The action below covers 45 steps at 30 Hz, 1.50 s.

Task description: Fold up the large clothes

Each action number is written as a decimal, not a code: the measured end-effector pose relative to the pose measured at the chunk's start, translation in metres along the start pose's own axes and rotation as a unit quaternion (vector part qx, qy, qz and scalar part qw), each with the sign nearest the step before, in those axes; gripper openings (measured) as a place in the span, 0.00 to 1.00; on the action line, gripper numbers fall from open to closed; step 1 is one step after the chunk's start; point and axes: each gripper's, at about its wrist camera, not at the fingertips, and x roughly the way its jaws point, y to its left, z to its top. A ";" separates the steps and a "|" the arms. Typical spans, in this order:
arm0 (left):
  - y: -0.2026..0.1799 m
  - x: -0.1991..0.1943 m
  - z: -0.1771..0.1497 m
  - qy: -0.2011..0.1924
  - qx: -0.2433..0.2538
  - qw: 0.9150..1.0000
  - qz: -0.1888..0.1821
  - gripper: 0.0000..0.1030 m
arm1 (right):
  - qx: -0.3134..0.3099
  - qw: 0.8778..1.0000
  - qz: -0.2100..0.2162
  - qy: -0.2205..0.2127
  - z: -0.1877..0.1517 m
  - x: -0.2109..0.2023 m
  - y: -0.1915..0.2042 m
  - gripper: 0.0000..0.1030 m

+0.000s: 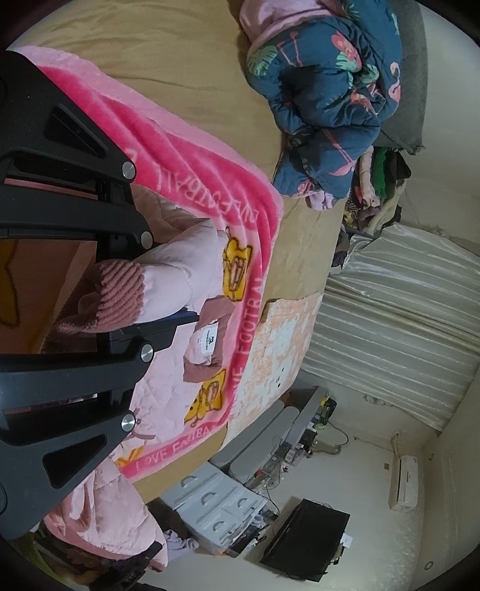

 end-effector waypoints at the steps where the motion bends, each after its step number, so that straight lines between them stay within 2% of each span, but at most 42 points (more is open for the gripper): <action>1: -0.001 0.002 0.000 -0.001 0.003 1.000 0.003 0.09 | 0.002 1.000 0.000 0.000 0.000 0.001 -0.001 0.13; 13: -0.001 0.031 -0.003 -0.001 0.011 0.999 0.042 0.09 | 0.024 1.000 -0.006 0.015 0.000 0.022 -0.019 0.13; 24: 0.005 0.056 0.007 0.007 0.017 0.998 0.067 0.09 | 0.036 0.999 -0.025 0.023 0.016 0.059 -0.029 0.13; 31: 0.010 0.080 0.012 0.018 0.022 0.996 0.084 0.09 | 0.036 0.998 -0.044 0.041 0.026 0.091 -0.037 0.13; 45: 0.015 0.134 0.014 0.050 0.040 0.991 0.117 0.10 | 0.075 0.991 -0.067 0.088 0.029 0.148 -0.072 0.16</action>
